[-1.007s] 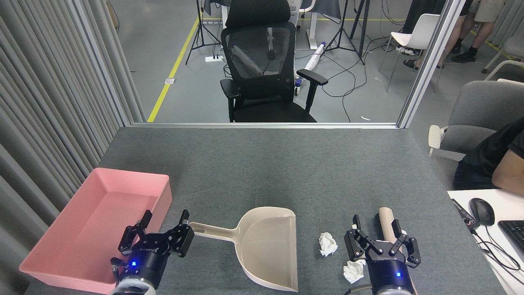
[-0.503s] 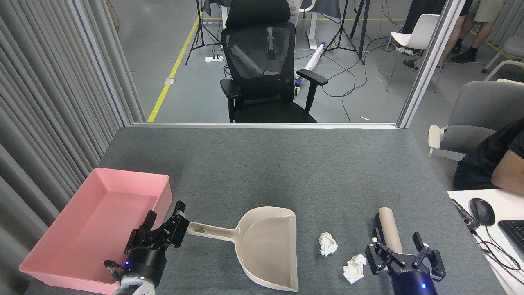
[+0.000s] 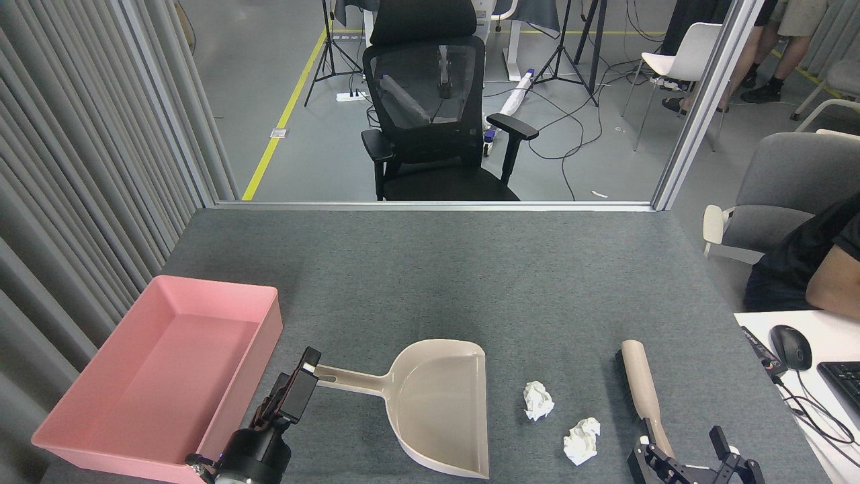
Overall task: Sweep and dump garbage into bin
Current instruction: 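Move the left gripper to the dustpan handle and the right gripper to the brush handle, then close the left gripper on the dustpan handle and the right on the brush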
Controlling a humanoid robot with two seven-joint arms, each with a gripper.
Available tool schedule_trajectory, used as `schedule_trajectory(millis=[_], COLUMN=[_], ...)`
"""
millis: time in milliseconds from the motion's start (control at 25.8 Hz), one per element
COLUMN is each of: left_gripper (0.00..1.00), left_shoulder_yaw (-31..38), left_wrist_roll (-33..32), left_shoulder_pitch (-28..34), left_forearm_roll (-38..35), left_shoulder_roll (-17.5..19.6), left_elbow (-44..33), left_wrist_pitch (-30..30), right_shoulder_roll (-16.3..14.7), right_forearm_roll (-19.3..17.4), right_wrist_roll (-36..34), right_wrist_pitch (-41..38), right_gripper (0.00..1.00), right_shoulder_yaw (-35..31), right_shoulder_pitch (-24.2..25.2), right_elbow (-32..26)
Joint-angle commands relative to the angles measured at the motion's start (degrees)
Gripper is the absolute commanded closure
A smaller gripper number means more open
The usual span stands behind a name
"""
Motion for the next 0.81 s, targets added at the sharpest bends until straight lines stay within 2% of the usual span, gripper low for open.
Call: schedule_trajectory(millis=[0, 310, 775], left_gripper=[0.01, 0.01, 0.01], left_shoulder_yaw=[0.1, -0.2, -0.2], left_wrist_roll=[-0.7, -0.5, 0.9], left_shoulder_pitch=[0.9, 0.8, 0.7], left_forearm_roll=[1.1, 7.9, 8.6], left_shoulder_roll=[0.1, 0.0, -0.2], left_elbow=[-0.6, 1.0, 3.1], left_wrist_pitch=[-0.2, 0.5, -0.4], right_shoulder_roll=[0.0, -0.2, -0.7], right_forearm_roll=[0.0, 0.0, 0.1], right_wrist_roll=[-0.5, -0.9, -1.0], right_wrist_pitch=[-0.2, -1.7, -2.6], right_gripper=[0.02, 0.02, 0.02], right_shoulder_yaw=[-2.0, -3.5, -3.4], right_shoulder_pitch=[1.7, 3.0, 1.9], right_elbow=[-0.3, 0.1, 4.6])
